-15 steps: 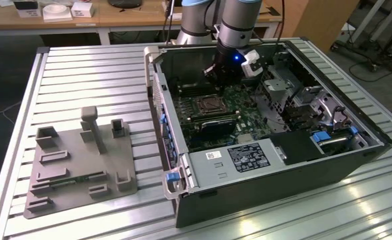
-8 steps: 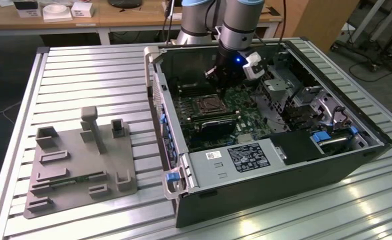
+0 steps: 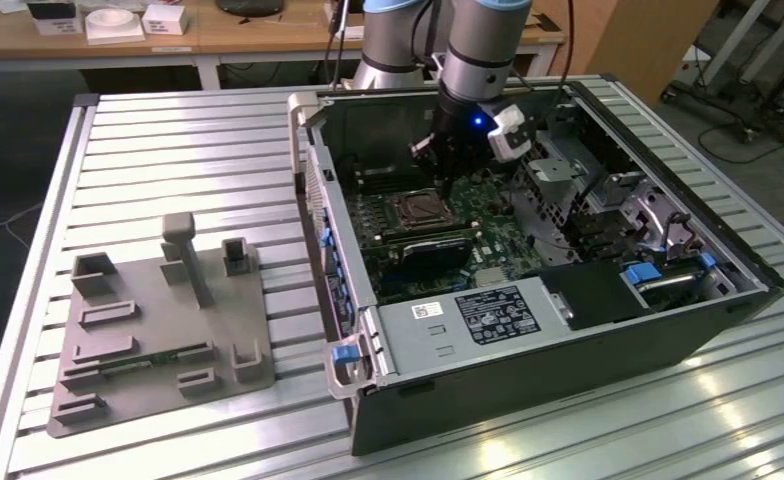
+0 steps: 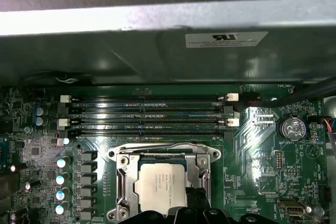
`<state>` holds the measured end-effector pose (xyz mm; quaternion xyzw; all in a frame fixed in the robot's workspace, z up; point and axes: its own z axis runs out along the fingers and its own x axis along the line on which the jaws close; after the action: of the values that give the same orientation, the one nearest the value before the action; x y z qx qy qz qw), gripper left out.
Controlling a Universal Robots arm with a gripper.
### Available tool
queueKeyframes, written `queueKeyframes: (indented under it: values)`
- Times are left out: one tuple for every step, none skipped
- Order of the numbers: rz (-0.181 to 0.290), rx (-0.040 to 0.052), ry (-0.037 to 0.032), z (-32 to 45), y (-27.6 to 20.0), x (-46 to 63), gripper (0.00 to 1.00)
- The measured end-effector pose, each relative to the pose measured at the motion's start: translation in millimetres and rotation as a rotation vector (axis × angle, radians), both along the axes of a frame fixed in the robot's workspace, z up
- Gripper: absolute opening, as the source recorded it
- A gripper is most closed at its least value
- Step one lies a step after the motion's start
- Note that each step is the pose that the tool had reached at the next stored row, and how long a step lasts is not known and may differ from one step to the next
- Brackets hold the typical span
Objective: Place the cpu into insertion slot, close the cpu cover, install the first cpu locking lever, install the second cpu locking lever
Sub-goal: 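Install the second cpu locking lever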
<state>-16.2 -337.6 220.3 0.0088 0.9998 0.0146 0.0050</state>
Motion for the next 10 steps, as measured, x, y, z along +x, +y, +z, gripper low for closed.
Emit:
queueKeyframes:
  values:
    - [0.0, 0.0001, 0.0, 0.4, 0.0, 0.0, 0.11]
    - [0.0, 0.0, 0.0, 0.5, 0.0, 0.0, 0.11]
    - [0.0, 0.0, 0.0, 0.5, 0.0, 0.0, 0.11]
    - [0.0, 0.0, 0.0, 0.5, 0.0, 0.0, 0.11]
    - [0.0, 0.0001, 0.0, 0.5, 0.0, 0.0, 0.11]
    - [0.0, 0.0, 0.0, 0.5, 0.0, 0.1, 0.11]
    - [0.0, 0.0001, 0.0, 0.5, 0.0, 0.1, 0.11]
    - [0.0, -0.0004, 0.0002, 1.0, -0.1, 0.0, 0.11]
    - [0.0, -0.0004, 0.0001, 1.3, 0.0, -0.1, 0.11]
    - [0.0, -0.0001, 0.0, 1.8, 0.0, -0.1, 0.11]
